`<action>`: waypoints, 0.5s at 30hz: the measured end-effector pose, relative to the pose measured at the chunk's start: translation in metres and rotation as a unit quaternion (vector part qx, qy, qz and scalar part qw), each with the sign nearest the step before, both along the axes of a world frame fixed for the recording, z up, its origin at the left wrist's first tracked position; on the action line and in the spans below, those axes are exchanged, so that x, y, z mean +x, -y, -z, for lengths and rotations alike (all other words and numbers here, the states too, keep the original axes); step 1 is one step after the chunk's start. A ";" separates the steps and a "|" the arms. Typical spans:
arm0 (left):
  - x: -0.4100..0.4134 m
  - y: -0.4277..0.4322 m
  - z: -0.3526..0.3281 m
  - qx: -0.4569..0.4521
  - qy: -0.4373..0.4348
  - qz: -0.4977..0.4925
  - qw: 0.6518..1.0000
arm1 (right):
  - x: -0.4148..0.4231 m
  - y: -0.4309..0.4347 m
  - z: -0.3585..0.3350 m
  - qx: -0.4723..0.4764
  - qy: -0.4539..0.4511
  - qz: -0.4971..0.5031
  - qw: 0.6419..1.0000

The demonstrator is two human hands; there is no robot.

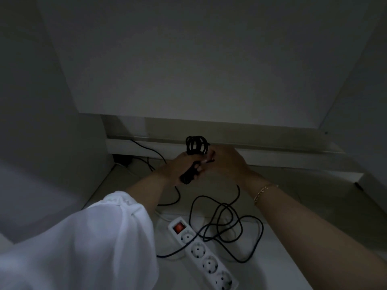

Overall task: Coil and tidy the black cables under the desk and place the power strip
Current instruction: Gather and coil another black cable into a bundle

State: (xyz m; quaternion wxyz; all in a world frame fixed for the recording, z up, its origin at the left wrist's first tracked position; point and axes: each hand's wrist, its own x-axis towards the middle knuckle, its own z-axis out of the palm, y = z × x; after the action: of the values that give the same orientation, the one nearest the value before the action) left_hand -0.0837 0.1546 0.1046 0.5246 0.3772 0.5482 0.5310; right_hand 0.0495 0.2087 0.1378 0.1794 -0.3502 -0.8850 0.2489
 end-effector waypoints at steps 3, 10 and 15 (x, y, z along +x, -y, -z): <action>-0.005 0.001 -0.002 0.003 -0.007 -0.033 0.999 | -0.001 -0.006 -0.008 -0.064 -0.020 -0.027 0.997; -0.018 0.014 -0.001 -0.036 0.005 0.007 0.999 | 0.016 -0.014 -0.007 -0.124 -0.021 -0.038 0.991; -0.003 0.021 -0.003 -0.057 0.083 0.068 0.993 | 0.016 -0.019 -0.017 -0.111 -0.107 0.005 0.988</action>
State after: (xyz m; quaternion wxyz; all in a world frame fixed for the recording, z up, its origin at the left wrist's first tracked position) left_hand -0.0870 0.1338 0.1081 0.6238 0.3372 0.5056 0.4915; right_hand 0.0658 0.2280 0.1546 0.2349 -0.3438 -0.8258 0.3805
